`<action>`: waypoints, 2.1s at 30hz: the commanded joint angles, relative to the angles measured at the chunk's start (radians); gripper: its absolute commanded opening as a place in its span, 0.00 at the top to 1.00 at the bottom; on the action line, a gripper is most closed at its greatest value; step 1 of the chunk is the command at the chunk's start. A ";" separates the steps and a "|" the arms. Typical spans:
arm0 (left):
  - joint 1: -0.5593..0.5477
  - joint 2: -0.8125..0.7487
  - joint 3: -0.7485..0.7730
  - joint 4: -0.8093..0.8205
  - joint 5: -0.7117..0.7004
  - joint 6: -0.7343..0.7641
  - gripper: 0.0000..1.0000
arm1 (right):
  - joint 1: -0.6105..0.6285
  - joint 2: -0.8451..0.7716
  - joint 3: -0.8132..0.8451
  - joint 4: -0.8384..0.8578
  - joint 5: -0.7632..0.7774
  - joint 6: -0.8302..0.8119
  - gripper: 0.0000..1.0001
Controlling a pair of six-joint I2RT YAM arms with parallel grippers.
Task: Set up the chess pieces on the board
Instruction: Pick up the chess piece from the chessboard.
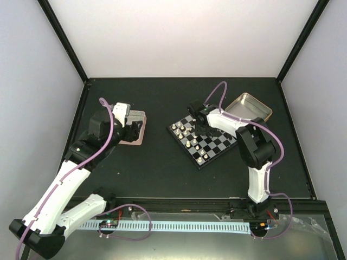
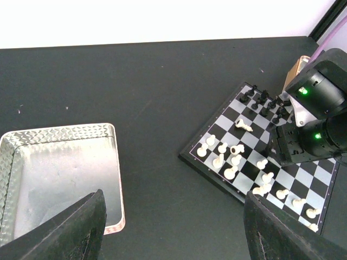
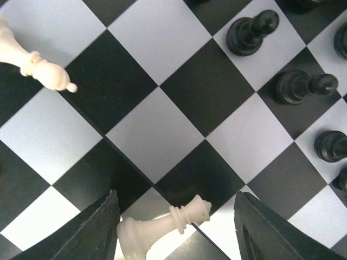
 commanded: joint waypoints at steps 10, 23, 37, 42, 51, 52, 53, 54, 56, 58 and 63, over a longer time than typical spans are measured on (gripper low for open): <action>0.010 -0.012 -0.001 0.020 0.014 0.009 0.29 | -0.004 -0.087 -0.044 0.090 0.029 0.065 0.40; 0.009 -0.014 -0.002 0.019 0.013 0.010 0.29 | -0.003 -0.073 -0.075 0.037 0.089 0.135 0.42; 0.010 -0.016 -0.002 0.018 0.013 0.010 0.29 | 0.025 -0.134 -0.183 0.053 -0.050 0.135 0.57; 0.011 -0.020 -0.003 0.019 0.012 0.009 0.29 | 0.044 -0.149 -0.205 0.026 -0.043 0.139 0.65; 0.009 -0.023 -0.002 0.020 0.017 0.007 0.29 | 0.055 -0.200 -0.244 0.006 -0.023 0.125 0.71; 0.010 -0.022 -0.003 0.019 0.018 0.007 0.29 | 0.055 -0.202 -0.245 0.011 -0.024 0.120 0.73; 0.009 -0.022 -0.002 0.020 0.020 0.007 0.29 | 0.055 -0.201 -0.247 0.017 -0.026 0.116 0.76; 0.009 -0.021 -0.003 0.022 0.021 0.007 0.29 | 0.056 -0.200 -0.248 0.029 -0.026 0.110 0.77; 0.010 -0.021 -0.003 0.021 0.020 0.007 0.29 | 0.055 -0.191 -0.242 0.040 -0.019 0.097 0.79; 0.011 -0.020 -0.003 0.021 0.022 0.006 0.29 | 0.055 -0.187 -0.239 0.056 -0.023 0.080 0.79; 0.011 -0.014 -0.003 0.025 0.030 0.005 0.29 | 0.054 -0.210 -0.256 0.107 -0.004 0.039 0.88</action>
